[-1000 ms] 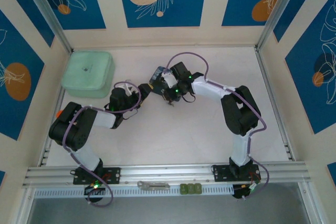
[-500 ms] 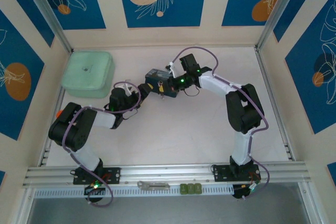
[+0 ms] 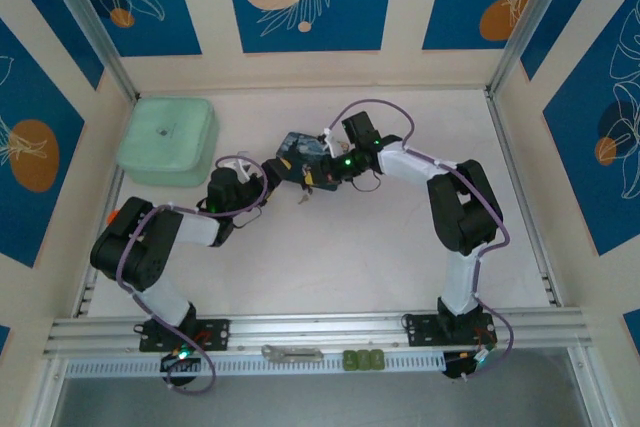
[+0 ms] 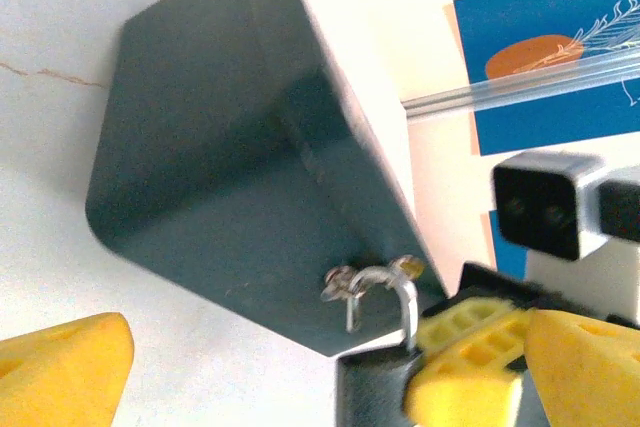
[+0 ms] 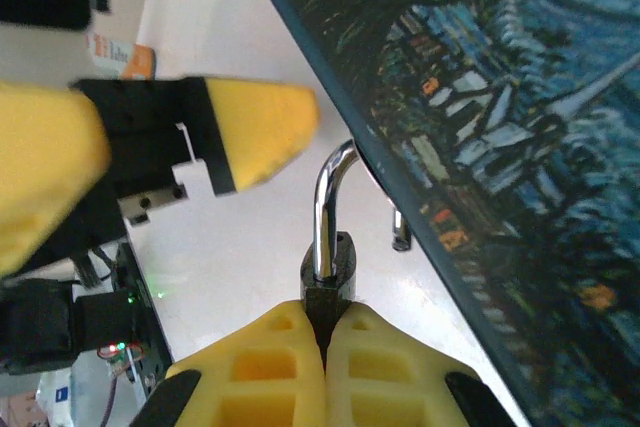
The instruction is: Unlock a padlock with a key
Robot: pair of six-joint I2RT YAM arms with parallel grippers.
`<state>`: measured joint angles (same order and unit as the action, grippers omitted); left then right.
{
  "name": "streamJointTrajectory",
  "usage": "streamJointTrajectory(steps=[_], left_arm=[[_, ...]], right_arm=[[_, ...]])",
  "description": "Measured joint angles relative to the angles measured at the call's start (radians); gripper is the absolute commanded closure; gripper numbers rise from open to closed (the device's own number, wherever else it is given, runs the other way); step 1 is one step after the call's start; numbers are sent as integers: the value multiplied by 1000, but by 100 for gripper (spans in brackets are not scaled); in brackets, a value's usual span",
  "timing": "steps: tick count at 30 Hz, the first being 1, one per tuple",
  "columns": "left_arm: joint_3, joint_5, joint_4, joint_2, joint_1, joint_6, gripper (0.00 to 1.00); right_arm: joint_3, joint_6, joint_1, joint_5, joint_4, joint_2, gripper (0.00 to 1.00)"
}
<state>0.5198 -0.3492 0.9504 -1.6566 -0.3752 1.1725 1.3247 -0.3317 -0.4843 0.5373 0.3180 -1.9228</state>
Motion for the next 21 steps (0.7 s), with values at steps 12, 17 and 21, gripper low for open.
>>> streamJointTrajectory(steps=[12,17,21], left_arm=[[0,3,0,1,0,0,0],[0,3,0,1,0,0,0],[0,2,0,1,0,0,0]], right_arm=[[-74,-92,-4,103,-84,-47,100],[-65,-112,0,176,-130,-73,100],[-51,-74,-2,155,-87,-74,100]])
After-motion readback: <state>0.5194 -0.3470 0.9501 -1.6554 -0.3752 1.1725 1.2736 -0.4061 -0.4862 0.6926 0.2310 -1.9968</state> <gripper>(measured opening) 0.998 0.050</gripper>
